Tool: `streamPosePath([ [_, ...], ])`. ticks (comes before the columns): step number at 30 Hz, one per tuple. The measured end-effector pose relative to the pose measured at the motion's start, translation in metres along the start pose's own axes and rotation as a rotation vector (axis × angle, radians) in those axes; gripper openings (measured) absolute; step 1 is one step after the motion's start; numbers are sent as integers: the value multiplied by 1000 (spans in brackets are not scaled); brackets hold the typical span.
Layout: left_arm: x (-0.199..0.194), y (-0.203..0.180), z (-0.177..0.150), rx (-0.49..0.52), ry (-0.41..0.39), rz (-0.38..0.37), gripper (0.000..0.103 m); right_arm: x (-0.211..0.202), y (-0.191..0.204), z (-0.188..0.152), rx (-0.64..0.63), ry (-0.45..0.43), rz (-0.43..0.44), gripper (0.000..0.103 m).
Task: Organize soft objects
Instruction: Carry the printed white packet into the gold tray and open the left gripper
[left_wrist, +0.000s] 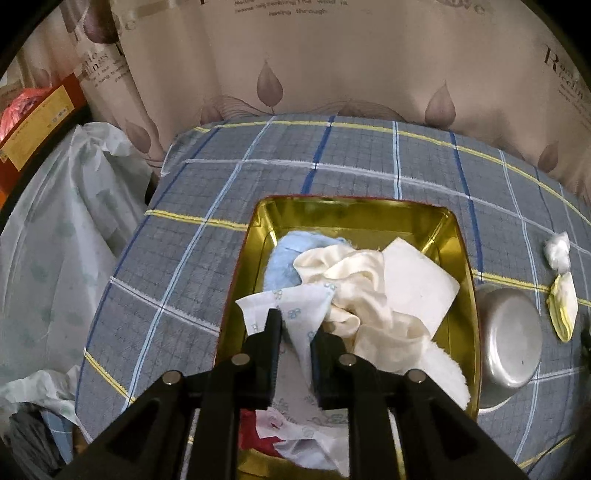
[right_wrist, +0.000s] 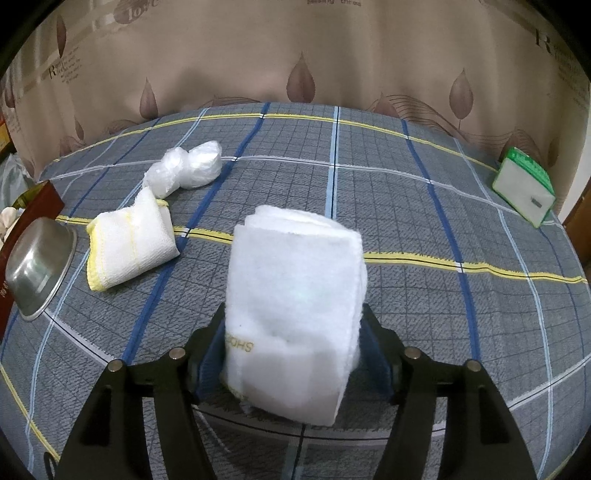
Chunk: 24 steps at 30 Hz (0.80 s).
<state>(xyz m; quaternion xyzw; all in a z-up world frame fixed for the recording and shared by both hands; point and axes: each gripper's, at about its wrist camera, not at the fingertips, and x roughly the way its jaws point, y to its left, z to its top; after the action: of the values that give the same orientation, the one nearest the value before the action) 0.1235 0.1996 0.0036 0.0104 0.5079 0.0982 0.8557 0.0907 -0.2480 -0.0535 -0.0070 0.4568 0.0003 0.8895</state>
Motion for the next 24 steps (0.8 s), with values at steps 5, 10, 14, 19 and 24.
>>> streamPosePath([
  [5,-4,1,0,3,-35,26,45,0,0,1,-1,1,-1,63],
  [10,-17,2,-1,15,-72,22,49,0,0,1,-2,1,-1,63],
  [14,-31,1,-3,31,-109,31,49,0,1,1,-2,1,-1,63],
  [19,-46,1,-11,35,-140,39,50,0,0,1,1,5,1,64],
  [24,-59,-3,-28,68,-154,26,50,1,1,2,4,15,-10,64],
])
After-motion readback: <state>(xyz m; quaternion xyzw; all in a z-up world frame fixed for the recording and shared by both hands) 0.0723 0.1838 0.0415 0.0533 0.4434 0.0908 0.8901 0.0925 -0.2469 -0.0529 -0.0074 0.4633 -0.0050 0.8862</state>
